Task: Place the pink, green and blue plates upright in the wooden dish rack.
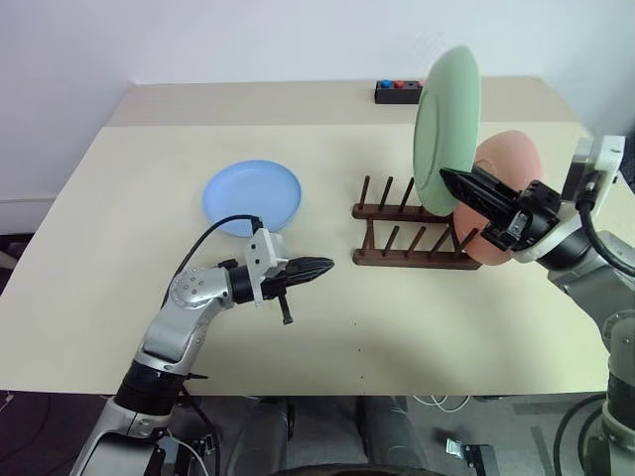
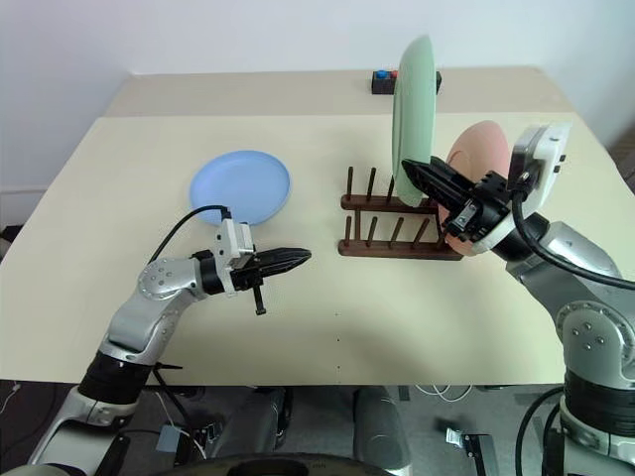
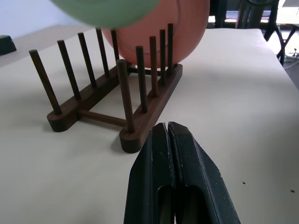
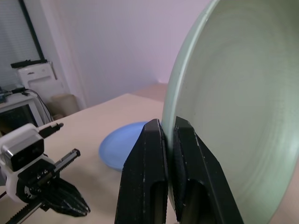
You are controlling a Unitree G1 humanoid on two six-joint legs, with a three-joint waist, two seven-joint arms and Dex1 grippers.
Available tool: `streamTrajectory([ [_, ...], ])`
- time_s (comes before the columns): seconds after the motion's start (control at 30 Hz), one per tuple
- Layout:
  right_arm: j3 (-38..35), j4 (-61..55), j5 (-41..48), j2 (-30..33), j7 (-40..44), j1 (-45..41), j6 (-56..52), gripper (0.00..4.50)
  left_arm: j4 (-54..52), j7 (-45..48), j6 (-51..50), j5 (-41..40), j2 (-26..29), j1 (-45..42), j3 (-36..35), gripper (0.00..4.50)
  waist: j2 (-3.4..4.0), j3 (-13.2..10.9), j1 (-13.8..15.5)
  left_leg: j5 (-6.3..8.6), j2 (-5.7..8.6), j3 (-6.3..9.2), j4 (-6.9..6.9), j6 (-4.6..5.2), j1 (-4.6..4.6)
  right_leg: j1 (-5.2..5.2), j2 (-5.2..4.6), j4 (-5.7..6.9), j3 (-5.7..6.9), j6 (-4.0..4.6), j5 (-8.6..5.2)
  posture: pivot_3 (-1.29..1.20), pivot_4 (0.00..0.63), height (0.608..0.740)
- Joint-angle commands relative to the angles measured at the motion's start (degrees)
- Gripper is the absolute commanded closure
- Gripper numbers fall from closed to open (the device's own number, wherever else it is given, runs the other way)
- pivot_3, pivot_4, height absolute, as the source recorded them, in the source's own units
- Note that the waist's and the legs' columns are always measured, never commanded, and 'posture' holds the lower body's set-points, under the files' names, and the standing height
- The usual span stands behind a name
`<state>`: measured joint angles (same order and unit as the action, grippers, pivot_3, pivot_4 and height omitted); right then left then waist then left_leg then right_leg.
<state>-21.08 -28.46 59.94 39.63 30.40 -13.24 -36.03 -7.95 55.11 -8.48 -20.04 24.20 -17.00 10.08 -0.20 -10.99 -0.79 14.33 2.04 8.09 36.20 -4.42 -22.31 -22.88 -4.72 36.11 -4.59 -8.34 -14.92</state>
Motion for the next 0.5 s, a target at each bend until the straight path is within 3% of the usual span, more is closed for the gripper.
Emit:
streamTrajectory([
  [0.03, -1.7, -0.6, 0.8, -0.5, -0.4, 0.2, 0.8, 4.46, -2.2, 0.5, 0.2, -1.4, -0.2, -0.7, -0.8, 4.50, 0.00, 0.0, 0.0, 0.00, 0.00, 0.00, 0.00, 0.00, 0.00, 0.00, 0.00, 0.00, 0.00, 0.00, 0.00, 0.00, 0.150, 0.740],
  [0.5, -2.7, 0.7, 3.0, -0.4, -0.7, 2.1, -0.9, 4.46, -2.4, 0.2, 0.2, -0.8, -0.1, -0.4, -0.1, 4.50, 0.00, 0.0, 0.0, 0.00, 0.00, 0.00, -0.01, 0.00, 0.00, 0.00, 0.00, -0.01, 0.00, 0.00, 0.00, 0.00, 0.150, 0.740],
])
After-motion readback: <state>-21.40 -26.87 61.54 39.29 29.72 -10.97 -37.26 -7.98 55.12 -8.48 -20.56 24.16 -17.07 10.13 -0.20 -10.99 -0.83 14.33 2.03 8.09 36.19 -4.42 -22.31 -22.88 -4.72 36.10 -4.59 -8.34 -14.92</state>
